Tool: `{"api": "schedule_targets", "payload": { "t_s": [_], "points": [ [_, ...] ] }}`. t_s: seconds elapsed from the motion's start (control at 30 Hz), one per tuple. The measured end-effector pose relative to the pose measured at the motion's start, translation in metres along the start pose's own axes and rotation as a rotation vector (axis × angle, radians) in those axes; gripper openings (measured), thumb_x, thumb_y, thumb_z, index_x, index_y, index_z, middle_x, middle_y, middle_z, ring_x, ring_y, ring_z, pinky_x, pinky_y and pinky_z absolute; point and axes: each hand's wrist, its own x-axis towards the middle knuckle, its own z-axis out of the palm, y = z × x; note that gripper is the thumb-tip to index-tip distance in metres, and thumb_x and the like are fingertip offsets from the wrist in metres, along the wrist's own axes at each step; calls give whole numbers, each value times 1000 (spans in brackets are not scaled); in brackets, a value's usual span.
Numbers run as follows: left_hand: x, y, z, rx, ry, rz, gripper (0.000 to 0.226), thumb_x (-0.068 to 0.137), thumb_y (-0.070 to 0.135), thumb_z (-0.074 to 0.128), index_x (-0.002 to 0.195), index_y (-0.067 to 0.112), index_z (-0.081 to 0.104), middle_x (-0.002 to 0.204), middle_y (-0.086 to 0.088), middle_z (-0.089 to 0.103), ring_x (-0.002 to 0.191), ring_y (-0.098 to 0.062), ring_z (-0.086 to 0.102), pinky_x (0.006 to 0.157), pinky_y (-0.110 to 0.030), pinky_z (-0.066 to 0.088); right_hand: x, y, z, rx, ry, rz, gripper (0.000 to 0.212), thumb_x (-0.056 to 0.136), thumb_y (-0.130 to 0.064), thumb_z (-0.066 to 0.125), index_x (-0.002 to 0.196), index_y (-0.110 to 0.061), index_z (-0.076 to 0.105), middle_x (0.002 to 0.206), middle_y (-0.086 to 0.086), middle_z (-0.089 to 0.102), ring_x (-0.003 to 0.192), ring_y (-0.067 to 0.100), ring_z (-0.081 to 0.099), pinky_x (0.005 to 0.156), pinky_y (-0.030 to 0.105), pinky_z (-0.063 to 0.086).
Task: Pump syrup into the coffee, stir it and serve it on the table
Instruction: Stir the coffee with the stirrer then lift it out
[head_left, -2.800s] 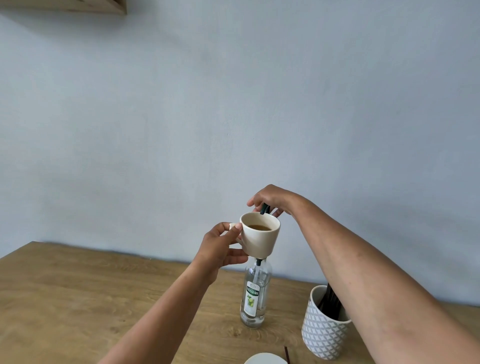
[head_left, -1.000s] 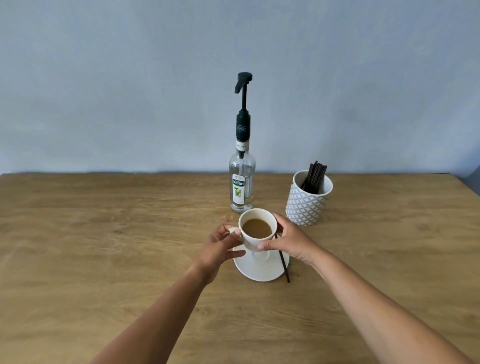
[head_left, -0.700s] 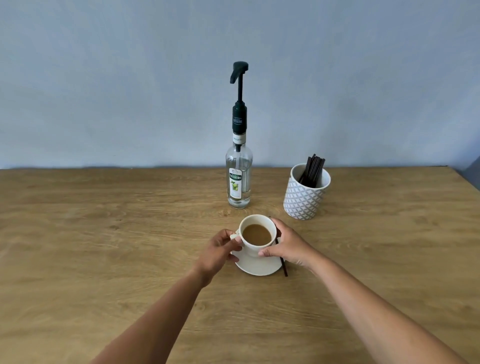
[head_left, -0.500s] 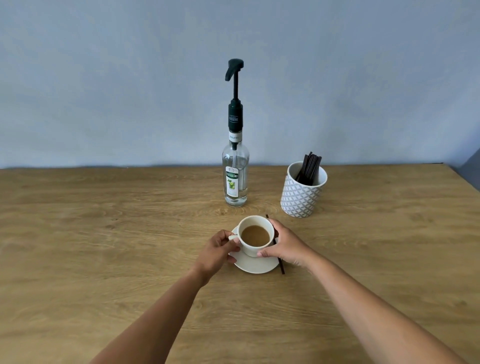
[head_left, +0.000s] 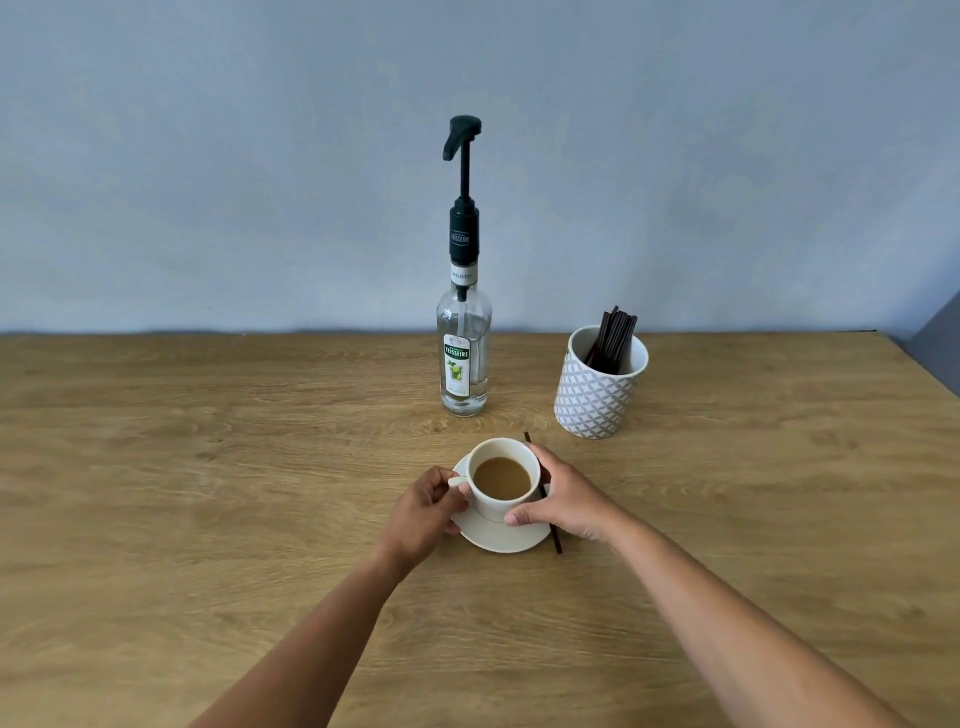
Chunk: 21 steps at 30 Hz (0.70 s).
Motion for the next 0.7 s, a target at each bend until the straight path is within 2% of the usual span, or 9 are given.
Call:
{"api": "schedule_targets", "payload": {
  "t_s": [0.07,0.13,0.23,0.33,0.4,0.47,0.57,0.6,0.7],
  "points": [
    [0,-1,0,-11,9,0,19,94,27,64,102,10,63,84,-2,71,79,-10,66,63,-27,56,-3,-4,-9,23,-6,17,96,50,-41,93,132,-45,43,120,-21,60,109,-7,56,90,16,47],
    [-1,-2,0,-41,24,-2,14,94,26,65,101,14,63,79,5,73,77,-7,67,61,-24,55,-6,-8,-21,74,58,18,96,59,-50,85,141,-32,41,123,-15,58,112,-3,55,86,16,48],
    [-2,-2,1,-91,63,8,14,92,25,68,103,18,62,83,4,74,78,-7,68,62,-26,56,-3,-11,-33,79,215,70,64,76,-51,72,132,-26,55,118,-7,64,101,4,63,69,18,51],
    [-2,-1,1,-90,82,19,14,90,24,69,101,18,63,89,-2,73,83,-10,69,66,-29,58,13,-7,-32,-5,390,217,26,89,-28,64,113,-19,68,97,-4,70,77,10,66,58,24,49],
    [-3,-1,1,-95,88,18,13,90,23,70,100,18,64,89,-1,74,84,-11,69,67,-30,58,24,-3,-28,-53,398,303,15,88,-23,61,97,-18,72,91,-1,72,74,13,65,59,27,50],
    [-3,-1,0,-94,91,15,12,90,23,70,99,17,65,90,-1,75,85,-10,69,67,-30,59,32,-3,-22,-91,391,356,12,84,-29,68,84,-17,71,91,2,72,78,16,63,69,33,53],
    [-4,0,1,-93,91,8,11,90,22,70,99,17,65,91,-3,74,86,-11,69,68,-30,60,44,-4,-18,-127,420,384,38,77,-35,76,93,0,72,91,12,74,86,26,68,82,41,55],
    [-4,1,1,-94,91,6,11,90,22,70,98,17,65,90,-2,74,86,-11,69,69,-31,60,47,-4,-18,-142,419,383,40,76,-34,76,95,0,72,94,12,74,90,28,68,84,42,54],
    [-5,3,2,-97,94,-3,10,90,22,70,98,18,65,90,0,74,86,-11,68,70,-31,59,53,-3,-18,-204,398,398,22,80,-27,71,90,-7,72,94,11,73,88,26,67,82,38,54]
  ]
}}
